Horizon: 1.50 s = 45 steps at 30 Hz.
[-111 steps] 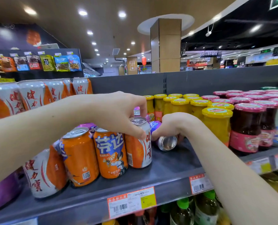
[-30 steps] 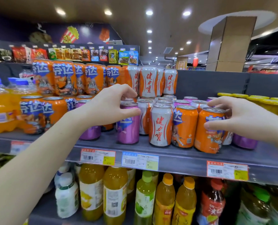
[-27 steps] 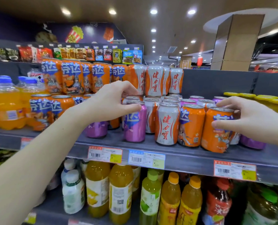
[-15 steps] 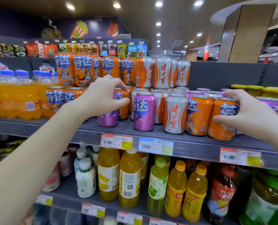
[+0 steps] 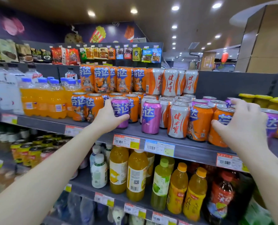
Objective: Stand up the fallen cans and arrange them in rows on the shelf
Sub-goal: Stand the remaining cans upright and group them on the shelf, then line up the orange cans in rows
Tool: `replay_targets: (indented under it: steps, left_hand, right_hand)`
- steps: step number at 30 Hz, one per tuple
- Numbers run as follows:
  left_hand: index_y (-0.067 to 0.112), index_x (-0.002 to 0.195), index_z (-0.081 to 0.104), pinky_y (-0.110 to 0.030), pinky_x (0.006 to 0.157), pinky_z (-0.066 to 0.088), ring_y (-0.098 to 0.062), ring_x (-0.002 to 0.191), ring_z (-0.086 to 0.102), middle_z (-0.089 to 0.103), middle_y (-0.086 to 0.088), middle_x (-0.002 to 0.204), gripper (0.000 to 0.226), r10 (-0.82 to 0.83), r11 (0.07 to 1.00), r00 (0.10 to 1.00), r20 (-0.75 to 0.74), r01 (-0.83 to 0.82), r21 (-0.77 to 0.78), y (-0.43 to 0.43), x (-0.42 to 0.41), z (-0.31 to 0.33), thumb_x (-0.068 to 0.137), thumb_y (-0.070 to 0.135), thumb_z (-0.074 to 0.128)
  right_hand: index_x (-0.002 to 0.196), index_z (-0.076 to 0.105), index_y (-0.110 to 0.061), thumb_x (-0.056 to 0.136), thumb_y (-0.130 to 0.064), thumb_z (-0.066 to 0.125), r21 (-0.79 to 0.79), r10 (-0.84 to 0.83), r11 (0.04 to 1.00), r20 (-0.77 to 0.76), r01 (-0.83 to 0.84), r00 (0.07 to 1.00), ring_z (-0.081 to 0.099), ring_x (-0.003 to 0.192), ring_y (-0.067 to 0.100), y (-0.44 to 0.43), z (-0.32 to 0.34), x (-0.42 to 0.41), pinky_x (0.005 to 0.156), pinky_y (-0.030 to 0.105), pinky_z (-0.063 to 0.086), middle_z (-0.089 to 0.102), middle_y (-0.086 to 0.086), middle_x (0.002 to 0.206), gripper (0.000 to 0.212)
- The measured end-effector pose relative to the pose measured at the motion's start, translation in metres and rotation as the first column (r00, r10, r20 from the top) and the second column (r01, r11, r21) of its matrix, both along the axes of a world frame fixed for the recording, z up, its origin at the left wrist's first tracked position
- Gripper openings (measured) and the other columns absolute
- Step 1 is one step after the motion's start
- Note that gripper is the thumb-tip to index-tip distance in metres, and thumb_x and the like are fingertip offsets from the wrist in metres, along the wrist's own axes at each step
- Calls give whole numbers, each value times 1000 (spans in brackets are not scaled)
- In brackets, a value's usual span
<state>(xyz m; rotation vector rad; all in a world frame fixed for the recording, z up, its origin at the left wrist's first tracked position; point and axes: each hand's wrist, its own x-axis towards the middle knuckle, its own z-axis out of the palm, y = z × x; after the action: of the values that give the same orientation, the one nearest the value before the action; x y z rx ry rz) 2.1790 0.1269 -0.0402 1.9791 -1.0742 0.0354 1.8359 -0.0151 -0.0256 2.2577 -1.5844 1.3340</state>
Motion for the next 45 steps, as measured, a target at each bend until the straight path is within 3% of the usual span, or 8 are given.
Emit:
replay_targets:
  steps: [7,15,22,26,31,34,40,45]
  left_hand:
    - [14,134,47,-32,82,49,-21,107,62,64,-4,129,79,40,999,999,-14,-40,-10,5,0,-6,77,57,81]
    - [14,145,43,-26,83,44,-14,107,58,61,-2,136,84,-63,996,996,-56,58,-73,9,4,-8,80,53,80]
    - [16,133,55,-25,82,47,-10,99,59,66,3,122,70,-212,976,977,9,212,-56,3,18,-6,79,49,83]
    - [14,145,47,-25,88,47,-12,111,60,63,1,134,84,-295,953,955,3,295,-70,-2,26,-9,77,47,85]
    - [14,150,36,-27,100,47,-14,123,55,50,-2,140,93,-359,922,932,39,361,-139,8,33,-8,78,48,84]
    - [17,145,43,-4,79,45,-3,109,58,50,4,133,72,-421,860,902,94,430,-273,30,35,2,86,41,78]
    - [21,137,51,-16,73,55,2,97,69,64,7,121,53,-670,706,742,0,638,-308,63,46,14,90,30,75]
    - [26,118,62,-20,70,59,0,91,70,73,11,107,55,-567,793,822,-62,523,-311,69,65,16,75,50,86]
  right_hand:
    - [153,23,-22,80,-23,82,181,76,974,306,-136,949,55,119,46,18,-25,4,95,51,46,51,26,136,94]
    - [145,42,-19,71,-28,85,59,116,986,426,-155,897,56,123,34,30,-26,6,103,47,47,60,13,134,86]
    - [143,45,-19,74,-22,88,-122,247,969,478,-215,843,59,113,18,79,4,41,91,24,41,61,0,130,82]
    - [143,47,-22,75,-24,89,-76,332,939,466,-336,820,57,90,1,109,13,86,68,-2,37,57,-11,114,80]
    - [144,45,-28,72,-28,91,-25,452,870,435,-492,779,61,91,-5,128,8,145,72,12,49,60,-20,107,86]
    - [141,46,-31,70,-28,92,-10,479,849,436,-528,762,62,88,-13,138,3,176,73,10,51,58,-27,102,84]
    - [138,52,-30,74,-22,86,-19,529,810,454,-586,717,67,93,-4,156,-6,229,85,30,60,65,-22,106,73]
    - [145,48,-27,67,-13,85,-15,554,791,442,-611,706,68,87,-8,163,-12,258,70,8,52,65,-26,100,87]
